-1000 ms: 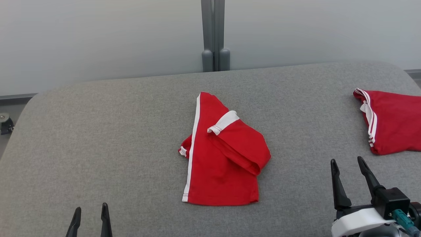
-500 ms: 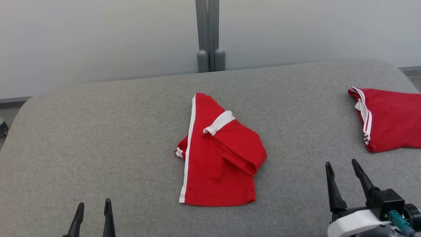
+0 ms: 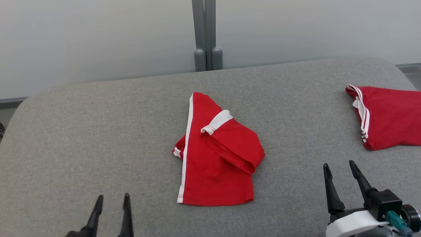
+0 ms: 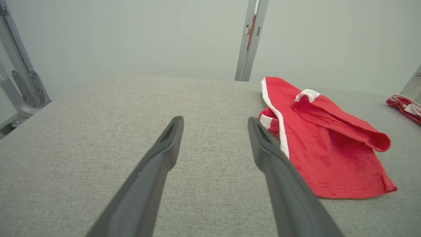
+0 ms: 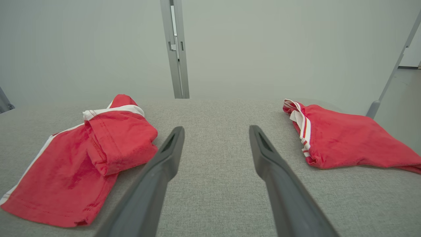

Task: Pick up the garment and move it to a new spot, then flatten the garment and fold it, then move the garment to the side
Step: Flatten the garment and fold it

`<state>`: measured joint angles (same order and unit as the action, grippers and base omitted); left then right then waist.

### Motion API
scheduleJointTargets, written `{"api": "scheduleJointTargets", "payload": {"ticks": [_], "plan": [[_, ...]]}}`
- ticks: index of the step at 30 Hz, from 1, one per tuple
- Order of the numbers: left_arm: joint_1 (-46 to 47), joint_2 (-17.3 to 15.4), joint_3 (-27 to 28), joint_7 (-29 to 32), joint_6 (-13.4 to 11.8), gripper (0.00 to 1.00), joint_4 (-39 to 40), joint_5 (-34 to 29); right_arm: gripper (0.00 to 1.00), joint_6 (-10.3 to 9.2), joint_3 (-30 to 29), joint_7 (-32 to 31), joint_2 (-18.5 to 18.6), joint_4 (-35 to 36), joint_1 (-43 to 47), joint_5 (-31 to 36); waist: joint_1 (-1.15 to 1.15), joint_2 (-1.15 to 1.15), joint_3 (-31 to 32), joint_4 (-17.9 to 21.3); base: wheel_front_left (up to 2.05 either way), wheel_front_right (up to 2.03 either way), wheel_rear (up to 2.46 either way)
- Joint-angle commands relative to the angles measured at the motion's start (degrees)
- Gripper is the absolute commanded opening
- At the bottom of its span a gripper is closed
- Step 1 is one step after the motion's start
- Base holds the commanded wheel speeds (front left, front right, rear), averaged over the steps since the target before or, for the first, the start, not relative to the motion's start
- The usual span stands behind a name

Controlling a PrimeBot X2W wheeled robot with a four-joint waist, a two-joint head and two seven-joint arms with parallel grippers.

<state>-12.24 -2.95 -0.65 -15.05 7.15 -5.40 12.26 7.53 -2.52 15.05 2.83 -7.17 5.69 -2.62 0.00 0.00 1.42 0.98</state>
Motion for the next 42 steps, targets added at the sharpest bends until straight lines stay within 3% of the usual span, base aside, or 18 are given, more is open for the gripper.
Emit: {"api": "scheduleJointTargets", "payload": {"ticks": [1,5,9,12,17,19,20,21,24,32,37,42], "plan": [[2.4,0.1,-2.1,-0.2,0.3,1.0,-1.0,0.7,1.0,-0.09,0.2,0.2,0.1,0.2,-0.2,-0.1,0.0,0.0,-0.5,0.1,0.0,0.0,0.0],[8.1,-0.9,-12.3,0.2,0.4,1.0,-7.7,1.8,1.0,-0.09,1.5,0.2,0.1,0.5,-1.6,0.1,0.0,0.0,-2.0,1.0,0.0,0.0,0.0],[15.8,-1.4,-18.9,5.4,0.3,1.0,-16.2,4.1,1.0,-0.09,3.0,0.2,0.1,0.9,-3.2,0.1,0.0,0.0,-4.8,2.8,0.0,0.0,0.0],[20.0,-1.0,-19.3,8.6,0.3,1.0,-22.7,5.6,1.0,-0.09,3.3,0.2,0.1,1.0,-4.2,-0.5,0.0,0.0,-6.5,4.5,0.0,0.0,0.0],[24.2,-0.7,-18.1,12.4,-3.0,1.0,-32.8,7.1,1.0,-0.09,3.2,0.2,0.1,1.0,-5.2,-0.9,0.0,0.0,-8.1,7.5,0.0,0.0,0.0],[24.2,-0.5,-18.5,14.5,-2.2,1.0,-35.6,8.6,1.0,-0.08,2.8,0.2,0.1,1.0,-5.0,-1.1,0.0,0.0,-8.2,8.4,0.0,0.0,0.0],[23.9,-0.4,-18.9,15.3,-1.7,0.74,-36.3,9.4,1.0,-0.08,2.7,0.2,0.1,1.0,-4.9,-1.2,0.0,0.0,-8.2,8.7,0.0,0.0,0.0],[23.7,-0.1,-19.6,16.1,-1.0,0.0,-36.5,10.6,1.0,-0.09,2.6,0.2,0.1,0.9,-4.8,-1.3,0.0,0.0,-8.1,9.1,0.0,0.0,0.0],[23.0,0.7,-21.5,17.3,0.3,0.0,-34.0,14.5,1.0,-0.09,2.4,0.2,0.1,0.7,-4.4,-1.6,0.0,0.0,-7.8,9.6,0.0,0.0,0.0],[24.4,-0.1,-28.2,19.7,0.4,0.0,-17.8,20.1,1.0,-0.09,3.5,0.2,0.1,0.3,-5.2,-2.5,0.0,0.0,-7.4,10.4,0.0,0.0,0.0],[26.3,0.0,-36.6,24.0,0.4,0.0,-7.3,22.0,1.0,-0.09,4.6,0.2,0.1,0.0,-6.6,-2.8,0.0,0.0,-8.0,12.3,0.0,0.0,0.0],[31.3,-0.1,-44.5,27.3,0.2,0.0,-3.3,22.5,1.0,-0.09,5.8,0.2,0.1,-0.4,-8.0,-4.2,0.0,0.0,-9.3,15.8,0.0,0.0,0.0]]}}
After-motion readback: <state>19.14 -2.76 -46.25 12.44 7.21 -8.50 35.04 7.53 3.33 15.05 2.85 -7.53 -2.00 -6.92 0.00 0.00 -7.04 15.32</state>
